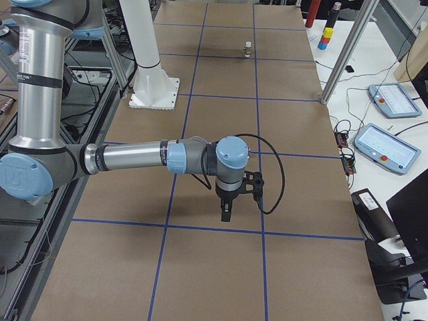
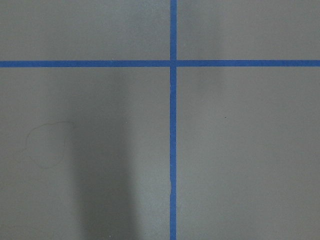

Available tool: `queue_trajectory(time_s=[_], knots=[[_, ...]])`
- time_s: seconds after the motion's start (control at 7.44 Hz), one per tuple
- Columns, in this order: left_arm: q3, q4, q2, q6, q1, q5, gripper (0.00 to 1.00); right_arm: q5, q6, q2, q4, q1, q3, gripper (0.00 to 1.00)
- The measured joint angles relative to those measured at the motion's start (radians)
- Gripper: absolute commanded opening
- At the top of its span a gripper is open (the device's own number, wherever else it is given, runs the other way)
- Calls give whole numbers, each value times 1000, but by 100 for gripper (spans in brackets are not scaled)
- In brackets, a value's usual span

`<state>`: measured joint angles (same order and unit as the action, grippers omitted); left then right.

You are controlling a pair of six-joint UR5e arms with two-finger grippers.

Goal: Assemble PPR valve and pipe with both arms

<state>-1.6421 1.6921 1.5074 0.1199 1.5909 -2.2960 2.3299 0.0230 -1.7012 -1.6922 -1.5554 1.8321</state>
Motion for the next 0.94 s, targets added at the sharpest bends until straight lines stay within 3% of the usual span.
queue_trajectory(time_s=[0.54, 0.94], knots=[[-21, 44, 45, -6, -45, -1, 100, 0, 1, 3, 0, 0, 4, 100], [-39, 45, 119, -196, -209, 1, 100, 0, 2, 13, 0, 0, 9, 100]])
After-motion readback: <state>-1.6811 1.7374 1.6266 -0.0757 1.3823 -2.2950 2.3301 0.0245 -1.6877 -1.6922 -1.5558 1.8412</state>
